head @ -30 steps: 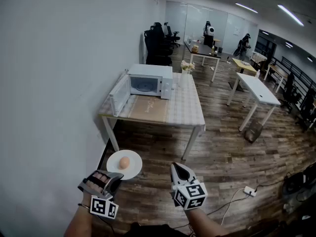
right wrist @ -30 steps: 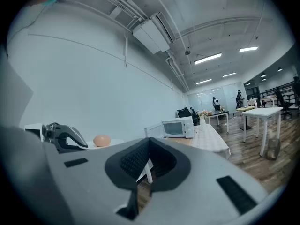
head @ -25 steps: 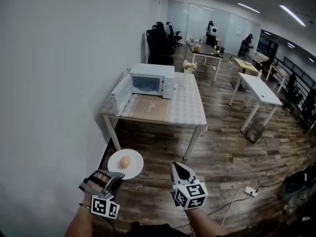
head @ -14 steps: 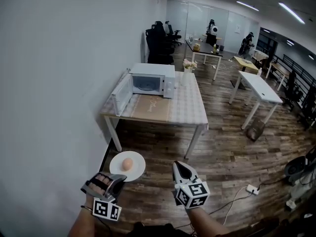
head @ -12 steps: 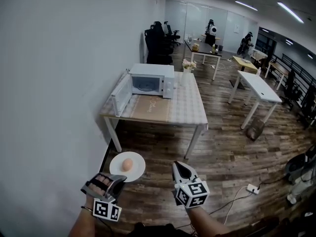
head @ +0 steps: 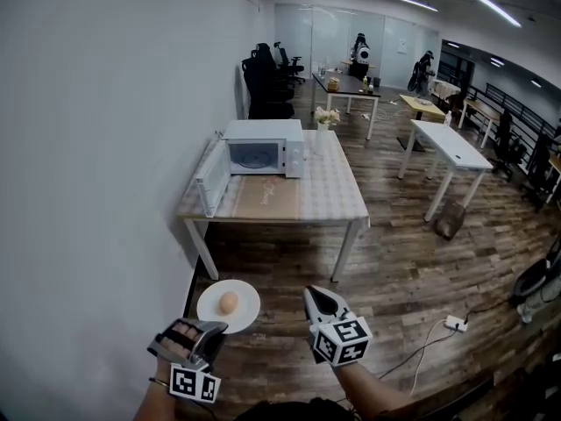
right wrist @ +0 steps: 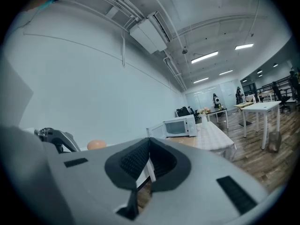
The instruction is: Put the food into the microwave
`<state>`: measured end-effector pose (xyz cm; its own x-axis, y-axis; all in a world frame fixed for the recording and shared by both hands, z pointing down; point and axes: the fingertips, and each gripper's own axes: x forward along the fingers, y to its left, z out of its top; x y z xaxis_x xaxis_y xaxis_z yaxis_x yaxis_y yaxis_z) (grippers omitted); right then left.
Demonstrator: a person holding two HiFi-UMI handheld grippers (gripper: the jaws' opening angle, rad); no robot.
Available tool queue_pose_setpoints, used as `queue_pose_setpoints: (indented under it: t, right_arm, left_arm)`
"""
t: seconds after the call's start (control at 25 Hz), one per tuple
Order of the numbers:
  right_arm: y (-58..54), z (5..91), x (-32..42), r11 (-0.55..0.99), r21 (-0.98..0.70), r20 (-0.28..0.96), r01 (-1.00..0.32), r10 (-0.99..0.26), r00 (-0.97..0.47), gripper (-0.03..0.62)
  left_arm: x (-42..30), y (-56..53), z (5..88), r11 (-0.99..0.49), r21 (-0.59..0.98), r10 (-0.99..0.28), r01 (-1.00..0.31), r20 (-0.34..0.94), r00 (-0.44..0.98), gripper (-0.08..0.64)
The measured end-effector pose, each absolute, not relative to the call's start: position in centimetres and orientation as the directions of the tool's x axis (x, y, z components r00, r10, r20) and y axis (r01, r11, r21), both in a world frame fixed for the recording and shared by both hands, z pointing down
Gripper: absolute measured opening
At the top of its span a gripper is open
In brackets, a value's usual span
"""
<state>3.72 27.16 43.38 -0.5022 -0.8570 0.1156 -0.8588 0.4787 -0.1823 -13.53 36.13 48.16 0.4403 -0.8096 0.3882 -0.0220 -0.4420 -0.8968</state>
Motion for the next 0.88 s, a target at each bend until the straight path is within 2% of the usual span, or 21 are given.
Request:
queue_pose_setpoints:
  t: [0.52,0.88]
  right_arm:
    - [27.7,44.2,-0.4,0.469,-0.155,0.138,-0.87,-0.861,-0.489,0.009]
    - [23.5,43.5,-0.3,0.49,-0.137,0.113,-0.861,-0.856,-0.505,0.009]
  left_arm:
    - [-17.3,35.9,48.9,-0.449,-0.893,-0.787,-0.019,0.386,0.482,0.018]
    - [-16.8,32.5,49.4,-0.453,-0.892,-0.792,-0.02,0.391,0.469,0.018]
